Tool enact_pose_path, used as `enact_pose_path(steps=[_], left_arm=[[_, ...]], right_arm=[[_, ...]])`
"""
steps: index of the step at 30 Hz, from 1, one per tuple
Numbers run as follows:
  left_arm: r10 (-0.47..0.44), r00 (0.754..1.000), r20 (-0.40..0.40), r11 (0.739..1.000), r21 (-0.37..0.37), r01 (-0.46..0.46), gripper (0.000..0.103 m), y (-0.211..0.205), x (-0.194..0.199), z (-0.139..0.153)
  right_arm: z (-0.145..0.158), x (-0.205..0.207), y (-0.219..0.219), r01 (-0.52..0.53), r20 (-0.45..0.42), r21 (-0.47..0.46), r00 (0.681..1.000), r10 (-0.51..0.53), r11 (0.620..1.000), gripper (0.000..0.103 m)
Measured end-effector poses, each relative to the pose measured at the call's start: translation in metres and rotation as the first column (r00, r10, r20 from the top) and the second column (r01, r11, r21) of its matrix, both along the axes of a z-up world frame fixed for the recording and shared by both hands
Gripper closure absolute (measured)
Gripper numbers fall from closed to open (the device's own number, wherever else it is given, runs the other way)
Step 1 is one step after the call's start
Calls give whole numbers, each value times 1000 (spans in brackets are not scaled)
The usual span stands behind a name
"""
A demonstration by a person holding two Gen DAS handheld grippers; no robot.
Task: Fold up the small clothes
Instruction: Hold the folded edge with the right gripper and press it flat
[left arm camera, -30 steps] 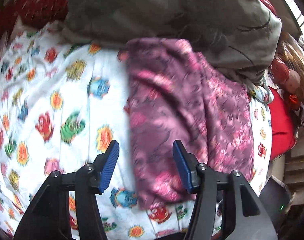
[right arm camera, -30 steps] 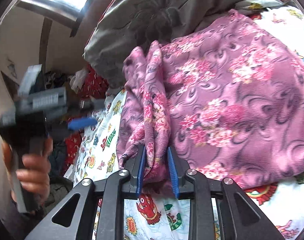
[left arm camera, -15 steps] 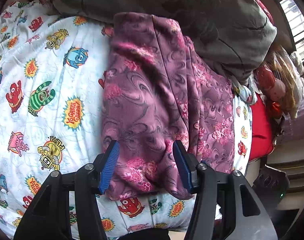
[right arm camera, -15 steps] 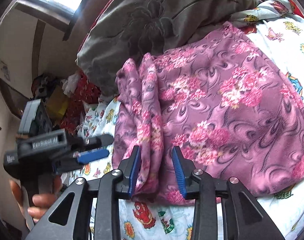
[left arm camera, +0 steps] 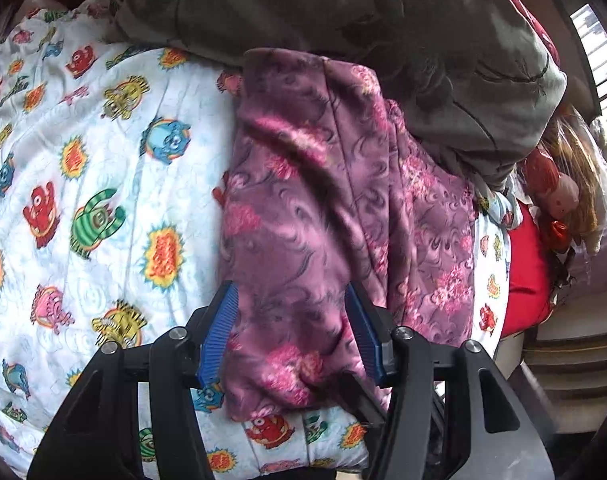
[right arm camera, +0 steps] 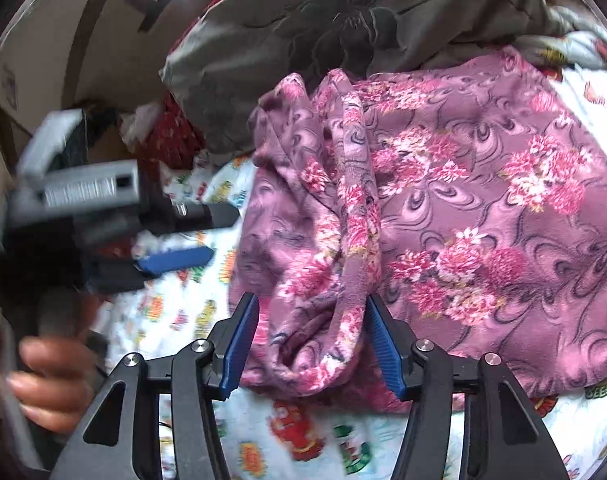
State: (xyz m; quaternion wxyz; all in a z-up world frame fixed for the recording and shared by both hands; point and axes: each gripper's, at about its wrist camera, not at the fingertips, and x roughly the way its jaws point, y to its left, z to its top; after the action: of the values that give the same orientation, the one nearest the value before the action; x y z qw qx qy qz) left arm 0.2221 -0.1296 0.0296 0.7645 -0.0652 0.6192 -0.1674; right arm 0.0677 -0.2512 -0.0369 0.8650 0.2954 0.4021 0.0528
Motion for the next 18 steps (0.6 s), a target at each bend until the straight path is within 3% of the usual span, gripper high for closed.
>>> enact_pose_path(steps=[2, 3, 8, 13, 18], left_arm=[[2, 1000, -10, 1000, -10, -2, 49, -5, 4, -1], [-1, 1000, -11, 1000, -11, 1, 49, -7, 5, -1], [-28, 999, -20, 1000, 4, 28, 49, -21, 10, -6], [-8, 999, -40, 1000, -15, 8, 49, -21, 10, -12], [10, 998, -69, 999, -48, -13, 48, -32, 26, -3]], right_arm=[[-3, 2, 3, -19, 2, -30, 1000, 19, 999, 73], [-5, 1, 2, -26, 3, -27, 1000, 26, 999, 90], [-9, -16, -12, -4, 50, 8, 999, 3, 1000, 93], [-22, -17, -26, 13, 8, 91, 1000, -14, 996, 93], [-19, -16, -22, 4, 13, 63, 1000, -5, 998, 92]])
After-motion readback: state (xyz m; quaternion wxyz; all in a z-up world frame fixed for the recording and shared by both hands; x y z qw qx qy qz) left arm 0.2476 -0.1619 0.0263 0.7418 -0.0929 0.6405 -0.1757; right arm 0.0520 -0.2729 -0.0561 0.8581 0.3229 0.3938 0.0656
